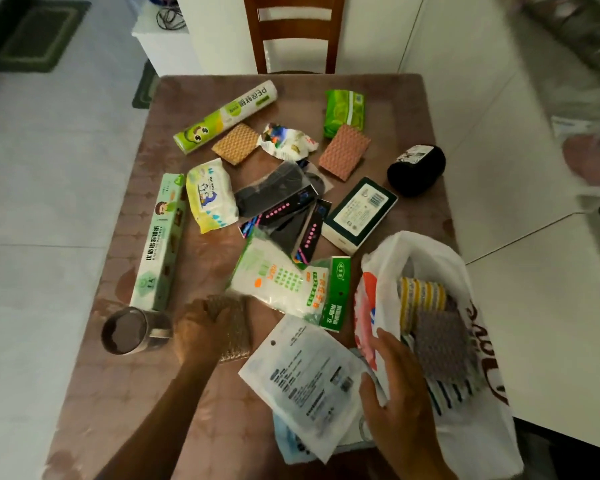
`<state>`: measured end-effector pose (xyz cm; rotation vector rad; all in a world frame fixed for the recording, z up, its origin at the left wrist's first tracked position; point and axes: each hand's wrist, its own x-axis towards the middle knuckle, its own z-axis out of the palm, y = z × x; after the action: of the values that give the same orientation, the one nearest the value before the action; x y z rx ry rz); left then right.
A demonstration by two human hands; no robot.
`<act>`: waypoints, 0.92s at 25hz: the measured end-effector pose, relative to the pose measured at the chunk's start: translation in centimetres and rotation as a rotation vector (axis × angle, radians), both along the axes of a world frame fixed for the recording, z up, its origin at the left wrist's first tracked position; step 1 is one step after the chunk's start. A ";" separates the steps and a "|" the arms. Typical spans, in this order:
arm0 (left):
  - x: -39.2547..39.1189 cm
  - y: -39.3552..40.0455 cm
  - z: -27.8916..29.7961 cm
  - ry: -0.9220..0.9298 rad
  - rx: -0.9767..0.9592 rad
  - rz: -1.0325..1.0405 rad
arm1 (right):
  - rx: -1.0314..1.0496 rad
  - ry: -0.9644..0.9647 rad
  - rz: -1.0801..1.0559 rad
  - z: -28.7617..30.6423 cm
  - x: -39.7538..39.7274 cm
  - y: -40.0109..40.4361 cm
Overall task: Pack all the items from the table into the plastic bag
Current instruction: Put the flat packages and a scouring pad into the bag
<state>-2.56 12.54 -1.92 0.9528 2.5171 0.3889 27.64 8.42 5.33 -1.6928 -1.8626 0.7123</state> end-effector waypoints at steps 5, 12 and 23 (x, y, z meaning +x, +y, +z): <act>5.6 -2.8 9.7 -0.165 0.310 -0.145 | -0.240 0.380 -0.042 2.7 -1.6 0.8; 16.3 -1.4 14.8 -0.484 0.374 -0.388 | -0.611 0.857 -0.098 4.0 1.9 2.7; 18.5 -2.7 4.0 -0.208 0.060 -0.454 | -0.205 0.040 -0.325 2.7 10.7 5.4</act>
<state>15.94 9.79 2.12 1.3866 2.0366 0.3955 38.32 13.84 7.99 -2.0333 -1.4775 0.8140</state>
